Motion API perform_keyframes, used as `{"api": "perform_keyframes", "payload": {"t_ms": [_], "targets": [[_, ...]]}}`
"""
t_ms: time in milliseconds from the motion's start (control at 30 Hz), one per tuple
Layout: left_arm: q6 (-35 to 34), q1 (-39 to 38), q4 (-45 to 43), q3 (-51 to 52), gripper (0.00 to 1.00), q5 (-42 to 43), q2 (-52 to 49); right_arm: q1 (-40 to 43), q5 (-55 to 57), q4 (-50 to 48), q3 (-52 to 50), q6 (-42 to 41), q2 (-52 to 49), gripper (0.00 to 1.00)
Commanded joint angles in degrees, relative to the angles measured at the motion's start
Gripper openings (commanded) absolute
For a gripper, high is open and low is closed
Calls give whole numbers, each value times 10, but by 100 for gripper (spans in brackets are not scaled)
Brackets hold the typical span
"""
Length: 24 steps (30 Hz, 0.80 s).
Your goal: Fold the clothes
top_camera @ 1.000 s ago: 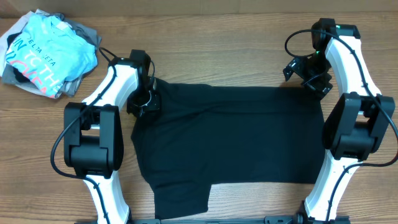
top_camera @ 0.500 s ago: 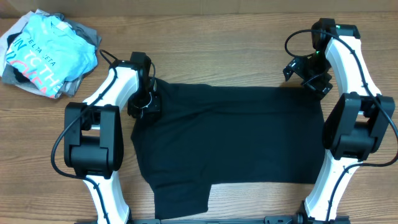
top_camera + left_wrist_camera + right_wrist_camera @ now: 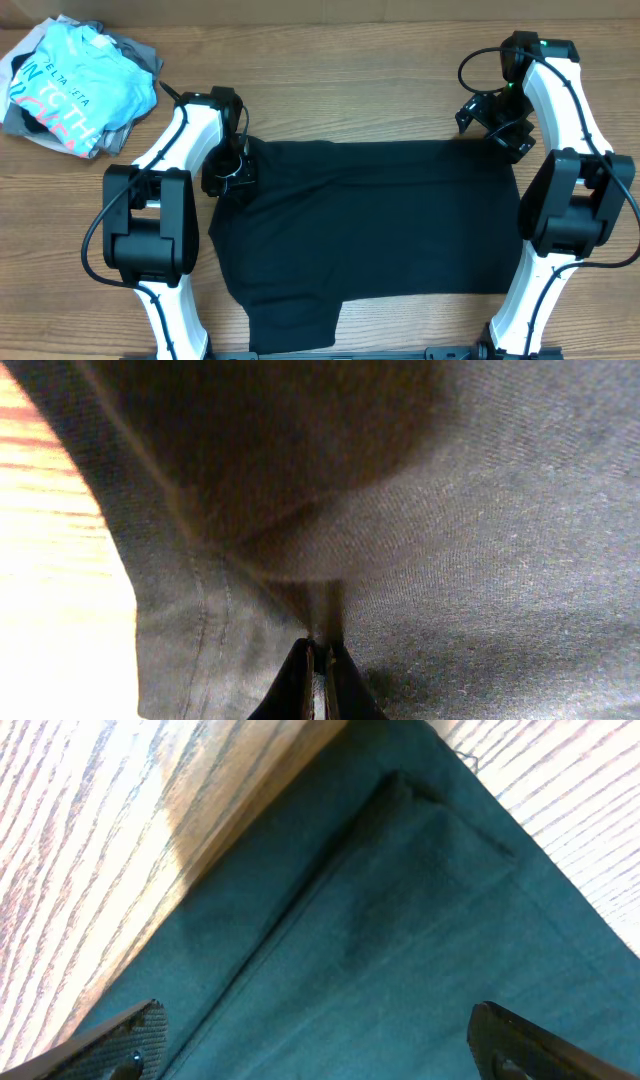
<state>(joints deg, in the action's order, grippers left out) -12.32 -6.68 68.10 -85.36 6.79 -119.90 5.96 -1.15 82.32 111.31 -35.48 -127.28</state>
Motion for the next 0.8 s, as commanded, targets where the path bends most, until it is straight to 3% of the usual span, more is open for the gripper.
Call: {"api": "perform_keyframes", "payload": {"t_ms": [0,633,767], "targets": [[-17,0,11,-19,4,-8,36,2,15,6,0,-23,37,100],[-19,10,130,-19,4,-7,56,2,41,75,0,-35,56,100],[-19,27,150,-19,4,-30,56,-1,40,75,0,-1,56,100]]}}
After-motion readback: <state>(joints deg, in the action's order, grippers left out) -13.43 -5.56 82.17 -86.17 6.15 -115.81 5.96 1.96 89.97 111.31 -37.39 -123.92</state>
